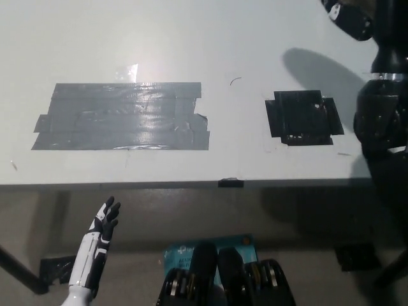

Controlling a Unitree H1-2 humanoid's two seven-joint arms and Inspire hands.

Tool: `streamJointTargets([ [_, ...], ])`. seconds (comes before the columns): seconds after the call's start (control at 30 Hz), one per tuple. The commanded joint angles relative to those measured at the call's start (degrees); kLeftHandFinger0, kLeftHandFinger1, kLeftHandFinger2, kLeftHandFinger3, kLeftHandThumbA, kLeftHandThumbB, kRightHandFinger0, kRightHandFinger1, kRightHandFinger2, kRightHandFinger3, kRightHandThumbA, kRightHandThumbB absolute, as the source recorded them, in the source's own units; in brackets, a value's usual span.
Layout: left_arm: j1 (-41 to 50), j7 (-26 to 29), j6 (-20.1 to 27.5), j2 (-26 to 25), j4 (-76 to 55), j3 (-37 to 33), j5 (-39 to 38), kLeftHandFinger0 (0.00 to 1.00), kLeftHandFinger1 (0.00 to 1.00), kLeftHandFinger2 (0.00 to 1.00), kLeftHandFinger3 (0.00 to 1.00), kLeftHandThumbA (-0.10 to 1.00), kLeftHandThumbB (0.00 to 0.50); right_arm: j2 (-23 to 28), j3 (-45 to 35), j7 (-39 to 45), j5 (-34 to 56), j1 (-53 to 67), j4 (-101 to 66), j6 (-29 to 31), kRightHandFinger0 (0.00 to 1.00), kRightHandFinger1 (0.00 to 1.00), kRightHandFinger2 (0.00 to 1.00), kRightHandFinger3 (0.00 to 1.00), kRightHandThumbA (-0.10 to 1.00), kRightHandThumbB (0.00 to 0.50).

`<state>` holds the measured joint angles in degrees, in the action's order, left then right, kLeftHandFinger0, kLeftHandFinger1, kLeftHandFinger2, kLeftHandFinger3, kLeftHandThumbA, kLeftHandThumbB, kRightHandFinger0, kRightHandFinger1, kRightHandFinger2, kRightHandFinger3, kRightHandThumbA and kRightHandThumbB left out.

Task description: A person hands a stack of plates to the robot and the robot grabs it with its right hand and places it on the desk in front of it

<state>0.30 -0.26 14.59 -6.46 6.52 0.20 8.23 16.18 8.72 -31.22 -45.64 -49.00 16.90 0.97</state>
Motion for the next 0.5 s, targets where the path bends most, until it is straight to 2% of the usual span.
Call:
streamJointTargets([
  [0.0, -1.0, -0.2, 1.1, -0.8, -1.3, -0.1, -0.3, 1.00, 1.00, 1.00, 1.00, 1.00, 0.167, 3.1, 2.8, -1.4, -5.8, -3.3, -1.7, 2.5, 0.00, 0.00, 0.14, 0.07, 0.93, 0.010],
  [0.03, -1.0, -0.2, 1.2, -0.8, -1.3, -0.1, -0.2, 1.00, 1.00, 1.00, 1.00, 1.00, 0.167, 3.6, 3.9, -1.8, -6.6, -3.1, -0.6, 3.4, 0.00, 0.00, 0.16, 0.09, 0.93, 0.006],
  [0.07, -1.0, -0.1, 1.3, -0.9, -1.1, -0.1, 0.0, 1.00, 1.00, 1.00, 1.00, 1.00, 0.168, 4.3, 5.4, -1.9, -6.8, -2.8, 0.9, 5.4, 0.00, 0.00, 0.18, 0.14, 0.92, 0.002],
  [0.1, -1.1, -0.1, 1.4, -0.9, -1.1, -0.1, -0.1, 1.00, 1.00, 1.00, 1.00, 1.00, 0.169, 4.8, 6.6, -1.5, -7.1, -2.8, 1.7, 6.4, 0.00, 0.03, 0.26, 0.28, 0.87, 0.000],
  [0.13, -1.2, -0.1, 1.4, -0.9, -1.1, -0.1, -0.1, 1.00, 1.00, 1.00, 1.00, 1.00, 0.169, 5.0, 7.1, -1.3, -7.2, -2.8, 2.0, 6.7, 0.00, 0.03, 0.26, 0.28, 0.87, 0.000],
  [0.17, -1.2, -0.2, 1.4, -0.9, -1.1, -0.1, -0.3, 1.00, 1.00, 1.00, 1.00, 1.00, 0.168, 5.7, 8.8, -0.7, -8.8, -2.7, 2.9, 6.3, 0.00, 0.02, 0.25, 0.23, 0.87, 0.000],
  [0.2, -1.2, -0.2, 1.4, -0.9, -1.2, -0.1, -0.3, 1.00, 1.00, 1.00, 1.00, 1.00, 0.168, 6.0, 9.5, -0.7, -9.3, -2.7, 3.2, 5.9, 0.00, 0.02, 0.25, 0.23, 0.87, 0.000],
  [0.23, -1.2, -0.2, 1.3, -0.9, -1.1, -0.1, -0.3, 1.00, 1.00, 1.00, 1.00, 1.00, 0.168, 6.3, 10.2, -0.4, -10.1, -2.7, 3.5, 5.4, 0.00, 0.00, 0.21, 0.16, 0.88, 0.000],
  [0.27, -1.2, -0.1, 0.9, -0.9, -1.3, -0.1, 0.0, 1.00, 1.00, 1.00, 1.00, 1.00, 0.168, 6.7, 12.8, -2.1, -13.1, -2.6, 6.3, 5.2, 0.00, 0.00, 0.13, 0.04, 0.81, 0.045],
  [0.3, -1.3, -0.2, 0.8, -1.0, -1.3, -0.2, -0.1, 1.00, 1.00, 1.00, 1.00, 1.00, 0.169, 7.1, 14.9, -3.5, -15.0, -2.5, 8.4, 5.6, 0.00, 0.00, 0.08, 0.02, 0.79, 0.051],
  [0.33, -1.3, -0.3, 1.0, -1.0, -1.2, -0.2, -0.2, 1.00, 1.00, 1.00, 1.00, 1.00, 0.169, 7.3, 17.1, -5.3, -17.1, -2.7, 10.9, 5.6, 0.00, 0.00, 0.02, 0.00, 0.87, 0.050],
  [0.37, -1.4, -0.3, 1.1, -1.0, -1.2, -0.1, -0.3, 1.00, 1.00, 1.00, 1.00, 1.00, 0.169, 7.4, 18.5, -6.5, -18.4, -3.0, 12.5, 5.1, 0.00, 0.00, 0.02, 0.00, 0.90, 0.052],
  [0.4, -1.3, -0.3, 0.8, -1.0, -1.2, -0.1, -0.4, 1.00, 1.00, 1.00, 1.00, 1.00, 0.171, 7.2, 19.5, -7.1, -18.4, -3.0, 14.4, 5.2, 0.00, 0.00, 0.03, 0.00, 0.89, 0.076],
  [0.47, -1.4, -0.3, 0.9, -0.9, -1.1, -0.1, -0.4, 1.00, 1.00, 1.00, 1.00, 1.00, 0.173, 7.2, 20.7, -7.5, -18.3, -3.0, 16.3, 5.2, 0.00, 0.00, 0.07, 0.00, 0.87, 0.076],
])
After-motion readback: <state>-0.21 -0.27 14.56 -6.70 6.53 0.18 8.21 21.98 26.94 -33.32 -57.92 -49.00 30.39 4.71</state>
